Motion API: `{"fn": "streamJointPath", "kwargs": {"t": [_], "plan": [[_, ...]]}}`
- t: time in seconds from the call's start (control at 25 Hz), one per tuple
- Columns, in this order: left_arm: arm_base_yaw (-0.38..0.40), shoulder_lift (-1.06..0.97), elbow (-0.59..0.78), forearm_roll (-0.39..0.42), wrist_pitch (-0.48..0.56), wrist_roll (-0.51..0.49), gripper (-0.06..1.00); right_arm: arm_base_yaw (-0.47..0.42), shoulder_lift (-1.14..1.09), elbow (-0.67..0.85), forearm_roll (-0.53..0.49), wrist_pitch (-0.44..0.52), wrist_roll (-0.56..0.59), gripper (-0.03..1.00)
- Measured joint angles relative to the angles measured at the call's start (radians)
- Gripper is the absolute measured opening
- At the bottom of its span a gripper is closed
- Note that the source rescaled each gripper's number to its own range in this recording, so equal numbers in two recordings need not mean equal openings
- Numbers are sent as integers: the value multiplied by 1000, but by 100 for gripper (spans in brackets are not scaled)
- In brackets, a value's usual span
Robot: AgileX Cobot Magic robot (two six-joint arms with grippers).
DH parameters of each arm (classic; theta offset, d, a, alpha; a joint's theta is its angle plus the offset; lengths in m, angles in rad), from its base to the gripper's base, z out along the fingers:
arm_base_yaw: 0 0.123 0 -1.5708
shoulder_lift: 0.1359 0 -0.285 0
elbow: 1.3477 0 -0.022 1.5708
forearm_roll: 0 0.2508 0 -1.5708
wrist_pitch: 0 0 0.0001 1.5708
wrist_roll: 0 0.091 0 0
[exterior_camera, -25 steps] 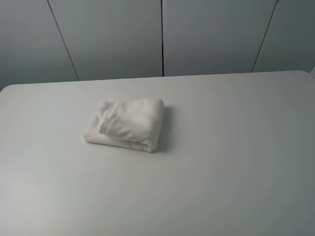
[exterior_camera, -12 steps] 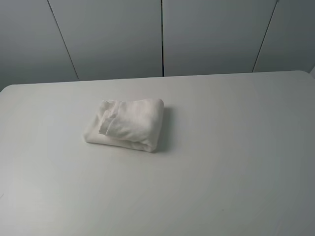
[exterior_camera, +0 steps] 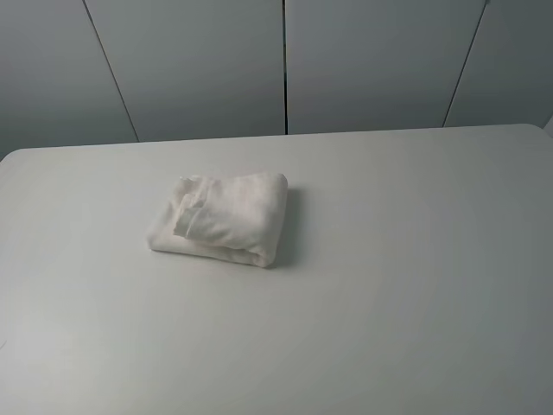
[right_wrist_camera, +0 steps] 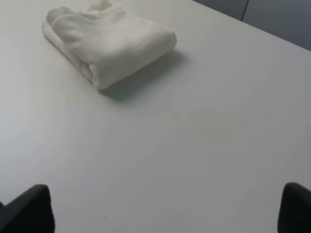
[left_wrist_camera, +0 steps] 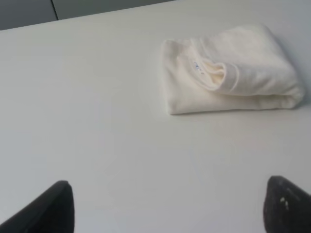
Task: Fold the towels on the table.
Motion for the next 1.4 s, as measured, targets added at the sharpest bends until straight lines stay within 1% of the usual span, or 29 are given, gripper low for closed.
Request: {"fn": "streamJointPath", "kwargs": {"t": [0.32,0.44,0.52,0.64,0.84,0.96,1.0,1.08,1.4], "plan": [[0,0,2,2,-11,19,100,0,-4,0,0,0,16,100],[0,0,2,19,-11,-4,100,-38,-4,0,-5,0,38,100],[9,0,2,26,-11,-15,100,-92,-4,0,-7,0,40,100],[56,0,2,31,-11,-18,100,-208,-4,0,-7,0,44,100],[190,0,2,31,-11,-20,100,-419,-40,0,-11,-3,55,100],[269,0,2,31,-11,-20,100,-497,-59,0,-35,-3,87,100],[290,0,2,31,-11,-20,100,-512,-59,0,-40,-3,91,100],[304,0,2,33,-11,-20,100,-520,-61,0,-42,-3,92,100],[306,0,2,33,-11,-22,100,-522,-63,0,-41,-3,99,100]]}}
